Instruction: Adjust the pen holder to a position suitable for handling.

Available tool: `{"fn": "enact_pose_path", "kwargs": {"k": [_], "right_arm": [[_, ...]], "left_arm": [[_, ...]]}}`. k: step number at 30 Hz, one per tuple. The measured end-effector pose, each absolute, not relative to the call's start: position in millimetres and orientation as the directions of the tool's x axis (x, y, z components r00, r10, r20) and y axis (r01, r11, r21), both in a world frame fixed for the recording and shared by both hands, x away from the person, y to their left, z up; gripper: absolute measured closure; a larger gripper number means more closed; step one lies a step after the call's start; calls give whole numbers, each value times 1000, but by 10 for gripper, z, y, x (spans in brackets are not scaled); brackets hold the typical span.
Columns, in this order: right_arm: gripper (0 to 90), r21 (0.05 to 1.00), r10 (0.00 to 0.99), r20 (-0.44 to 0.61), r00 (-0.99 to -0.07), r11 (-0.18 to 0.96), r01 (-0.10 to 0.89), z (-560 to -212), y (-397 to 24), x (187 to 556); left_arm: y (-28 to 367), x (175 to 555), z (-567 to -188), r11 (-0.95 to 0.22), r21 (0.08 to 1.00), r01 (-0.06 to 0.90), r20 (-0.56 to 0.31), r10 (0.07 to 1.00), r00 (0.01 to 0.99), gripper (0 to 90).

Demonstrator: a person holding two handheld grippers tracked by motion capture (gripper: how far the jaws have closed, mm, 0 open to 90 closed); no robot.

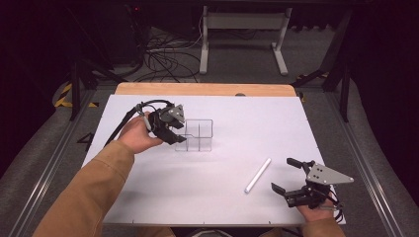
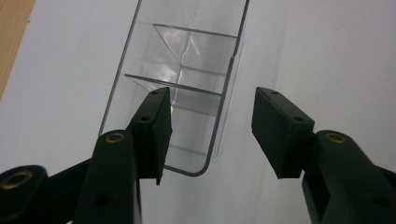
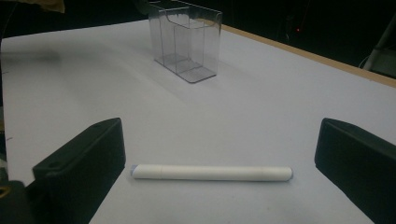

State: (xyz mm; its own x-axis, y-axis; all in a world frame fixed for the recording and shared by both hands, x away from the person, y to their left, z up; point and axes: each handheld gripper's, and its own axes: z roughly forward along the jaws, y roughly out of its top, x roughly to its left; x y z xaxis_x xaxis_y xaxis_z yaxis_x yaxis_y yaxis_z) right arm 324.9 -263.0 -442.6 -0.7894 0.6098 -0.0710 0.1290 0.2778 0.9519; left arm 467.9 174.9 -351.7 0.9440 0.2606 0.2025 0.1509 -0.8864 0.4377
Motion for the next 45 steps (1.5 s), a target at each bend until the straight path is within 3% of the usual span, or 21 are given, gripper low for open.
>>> {"fn": "enact_pose_path", "kwargs": {"k": [19,23,35,36,45], "right_arm": [[24,954,610,-69,-789,272,127,-4435,-2664,3225],[24,954,606,-65,-793,270,129,-4440,-2661,3228],[20,955,607,-65,-792,267,126,-4442,-2669,3228],[20,956,609,-70,-790,268,122,-4442,-2669,3227],[20,957,610,-70,-789,264,119,-4437,-2683,3222]], "left_arm": [[1662,4776,-3603,-934,338,114,205,191,960,686],[1652,4763,-3605,-947,311,83,206,152,967,806],[1613,4738,-3584,-950,308,60,157,112,981,885],[1591,4720,-3578,-954,296,53,182,110,977,890],[1553,4662,-3515,-943,330,43,164,102,981,890]]}}
